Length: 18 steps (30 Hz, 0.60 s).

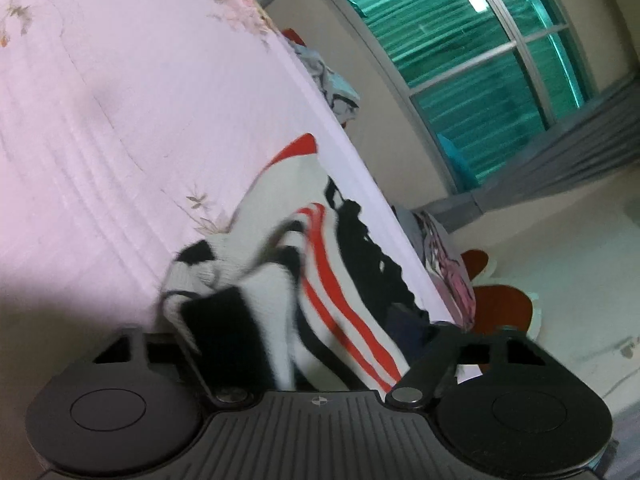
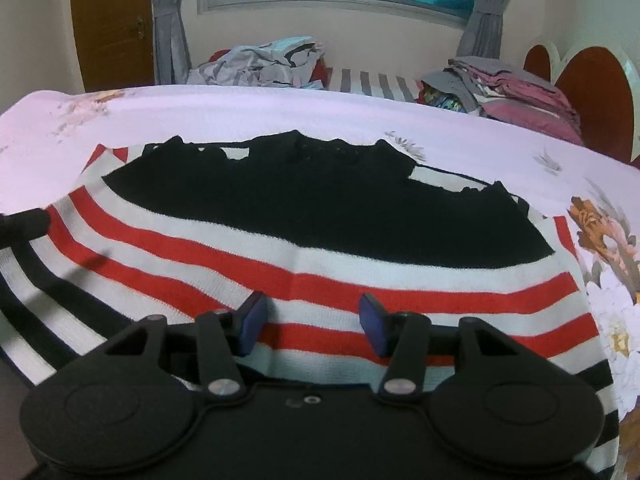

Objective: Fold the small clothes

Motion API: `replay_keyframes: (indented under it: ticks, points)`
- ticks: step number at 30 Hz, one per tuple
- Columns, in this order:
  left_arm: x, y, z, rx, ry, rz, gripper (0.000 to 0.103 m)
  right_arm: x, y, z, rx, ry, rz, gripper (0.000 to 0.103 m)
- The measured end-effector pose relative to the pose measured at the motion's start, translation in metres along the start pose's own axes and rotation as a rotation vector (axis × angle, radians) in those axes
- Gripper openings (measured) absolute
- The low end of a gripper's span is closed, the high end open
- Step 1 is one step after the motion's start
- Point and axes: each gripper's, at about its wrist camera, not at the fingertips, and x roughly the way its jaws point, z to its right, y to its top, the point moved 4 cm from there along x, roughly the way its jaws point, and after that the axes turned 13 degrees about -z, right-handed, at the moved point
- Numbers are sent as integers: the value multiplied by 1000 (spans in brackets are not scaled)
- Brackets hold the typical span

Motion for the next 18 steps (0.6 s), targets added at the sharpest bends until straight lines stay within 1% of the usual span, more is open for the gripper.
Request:
replay_keyframes:
  ticks: [1,3,5,8,9,10,12,13,15,18]
  points:
    - [3,1,-3,-17,7,4,52,0,0,0,-1,-2,1,52]
    - [6,3,-7,-50,21,14,35,0,0,0,3,3,1,52]
    - [10,3,-7,-61,38,21,29,-1,-1,0,3,8,3,52]
    - [15,3,-4,-79,37,32,19,-1,0,2,1,26,3,53]
    - [16,3,0,-74,36,42,17,-2,0,4,-4,36,4,53]
    - [16,2,4,-64,38,50,16,-2,0,6,-8,46,4,53]
    - [11,-2,18,-25,37,72,16,-3,1,10,-9,75,3,53]
    - [11,-2,31,11,37,82,16,-4,2,13,-5,90,3,53]
    - [9,0,60,106,36,91,16,-7,3,19,5,129,6,54]
    - [14,-4,114,254,15,92,16,-15,4,35,51,179,21,55]
